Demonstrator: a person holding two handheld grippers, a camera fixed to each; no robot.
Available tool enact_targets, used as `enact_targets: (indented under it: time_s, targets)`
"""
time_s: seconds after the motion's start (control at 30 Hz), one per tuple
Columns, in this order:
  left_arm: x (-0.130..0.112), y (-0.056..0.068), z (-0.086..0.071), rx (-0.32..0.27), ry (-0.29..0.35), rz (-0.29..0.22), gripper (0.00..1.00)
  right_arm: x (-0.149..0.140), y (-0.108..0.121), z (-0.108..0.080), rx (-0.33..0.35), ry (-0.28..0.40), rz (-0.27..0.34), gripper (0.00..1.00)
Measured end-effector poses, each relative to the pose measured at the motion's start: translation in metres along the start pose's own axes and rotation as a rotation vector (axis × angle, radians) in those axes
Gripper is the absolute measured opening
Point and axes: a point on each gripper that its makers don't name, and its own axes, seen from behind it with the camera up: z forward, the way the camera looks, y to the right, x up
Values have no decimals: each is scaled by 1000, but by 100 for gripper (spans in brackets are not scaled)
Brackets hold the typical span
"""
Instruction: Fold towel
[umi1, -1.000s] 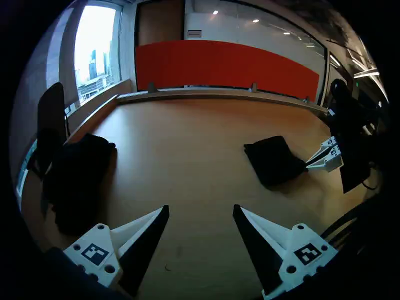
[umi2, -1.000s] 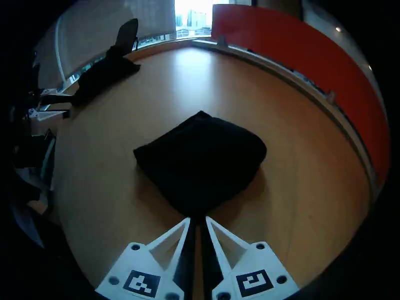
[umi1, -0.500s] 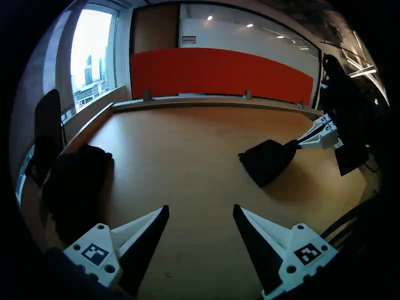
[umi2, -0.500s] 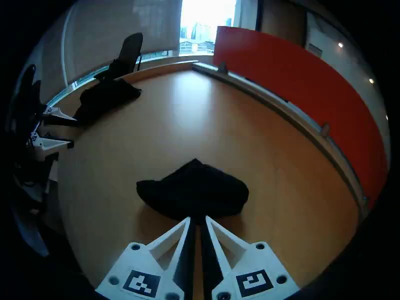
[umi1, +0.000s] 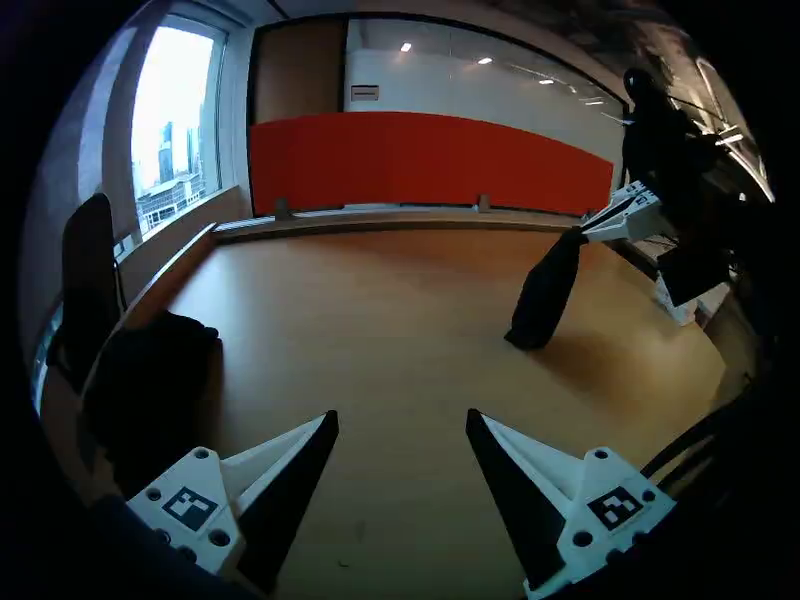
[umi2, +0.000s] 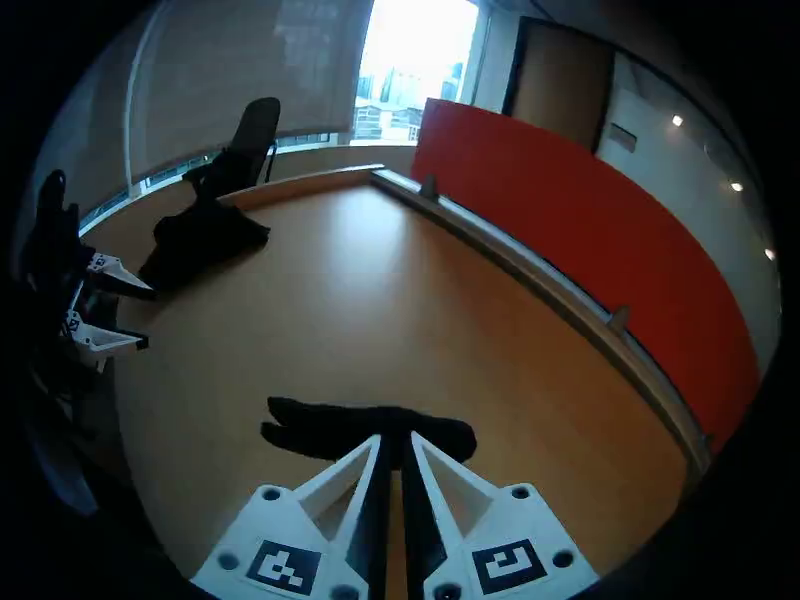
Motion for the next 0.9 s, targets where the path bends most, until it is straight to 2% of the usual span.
enact_targets:
  time_s: [0.47,0.9]
  targets:
    - [3,0,-3,-40,13,10,95,5,20,-25,-44,-13,-15,6]
    - [1,-1,-4,-73,12,12,95,5,34,-44,-69,-21,13,6]
